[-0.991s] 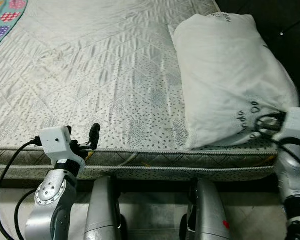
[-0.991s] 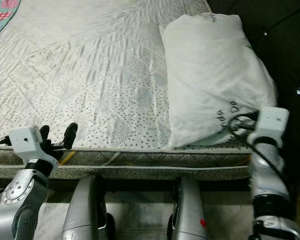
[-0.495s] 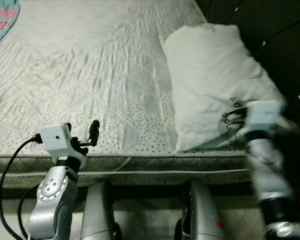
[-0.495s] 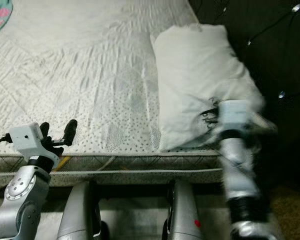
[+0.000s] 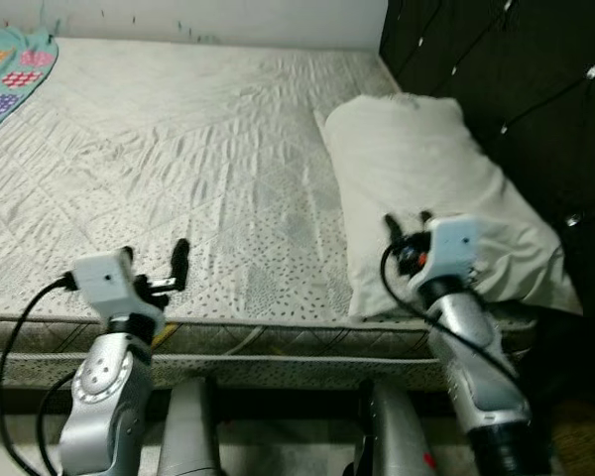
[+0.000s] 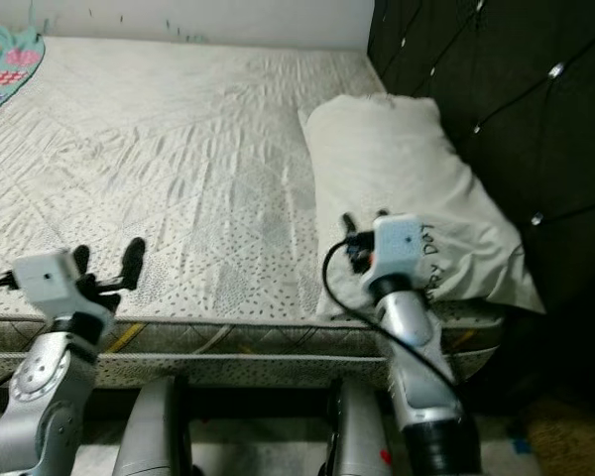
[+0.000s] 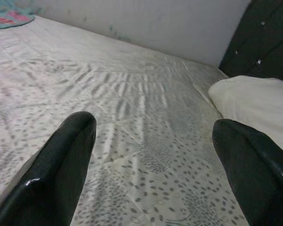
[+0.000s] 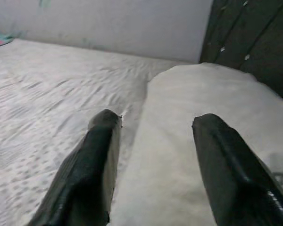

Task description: Clean up the room

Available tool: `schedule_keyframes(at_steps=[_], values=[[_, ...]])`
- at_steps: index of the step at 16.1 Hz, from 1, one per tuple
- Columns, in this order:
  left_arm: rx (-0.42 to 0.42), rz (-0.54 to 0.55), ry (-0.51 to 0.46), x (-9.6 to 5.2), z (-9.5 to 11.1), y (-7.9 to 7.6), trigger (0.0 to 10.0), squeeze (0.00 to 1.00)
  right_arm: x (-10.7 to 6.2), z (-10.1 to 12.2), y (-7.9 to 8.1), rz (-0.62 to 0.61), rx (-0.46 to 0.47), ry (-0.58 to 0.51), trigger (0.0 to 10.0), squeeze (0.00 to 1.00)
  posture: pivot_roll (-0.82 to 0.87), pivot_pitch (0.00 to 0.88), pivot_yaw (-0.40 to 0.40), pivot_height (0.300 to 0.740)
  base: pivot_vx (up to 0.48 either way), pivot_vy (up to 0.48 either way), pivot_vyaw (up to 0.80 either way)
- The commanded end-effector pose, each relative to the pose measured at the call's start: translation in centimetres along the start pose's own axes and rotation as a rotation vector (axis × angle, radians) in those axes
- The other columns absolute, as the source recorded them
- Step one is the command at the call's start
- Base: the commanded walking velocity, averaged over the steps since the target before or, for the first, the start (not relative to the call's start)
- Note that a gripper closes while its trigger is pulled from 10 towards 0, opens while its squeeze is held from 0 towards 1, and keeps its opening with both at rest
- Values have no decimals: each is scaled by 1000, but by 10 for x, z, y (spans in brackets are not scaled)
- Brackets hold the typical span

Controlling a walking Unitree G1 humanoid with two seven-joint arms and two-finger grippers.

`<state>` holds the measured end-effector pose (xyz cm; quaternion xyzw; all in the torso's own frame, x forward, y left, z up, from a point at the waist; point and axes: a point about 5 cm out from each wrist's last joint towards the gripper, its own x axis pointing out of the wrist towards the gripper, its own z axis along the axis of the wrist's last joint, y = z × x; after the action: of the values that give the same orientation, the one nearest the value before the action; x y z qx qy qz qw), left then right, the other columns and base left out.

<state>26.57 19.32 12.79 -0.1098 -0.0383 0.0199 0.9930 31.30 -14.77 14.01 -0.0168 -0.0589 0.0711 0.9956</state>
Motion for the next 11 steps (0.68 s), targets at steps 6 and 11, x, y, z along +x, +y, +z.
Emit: schedule_keyframes(at_steps=[6, 11], values=[[26, 11, -20, 7, -4, 2, 10000, 0, 12, 15, 8, 44, 48, -28, 10000, 1000, 49, 0, -47, 525, 0, 0, 0], [18, 11, -35, 12, -5, -1, 10000, 0, 21, 14, 4, -2, 59, -1, 10000, 1000, 42, 0, -57, 525, 0, 0, 0]])
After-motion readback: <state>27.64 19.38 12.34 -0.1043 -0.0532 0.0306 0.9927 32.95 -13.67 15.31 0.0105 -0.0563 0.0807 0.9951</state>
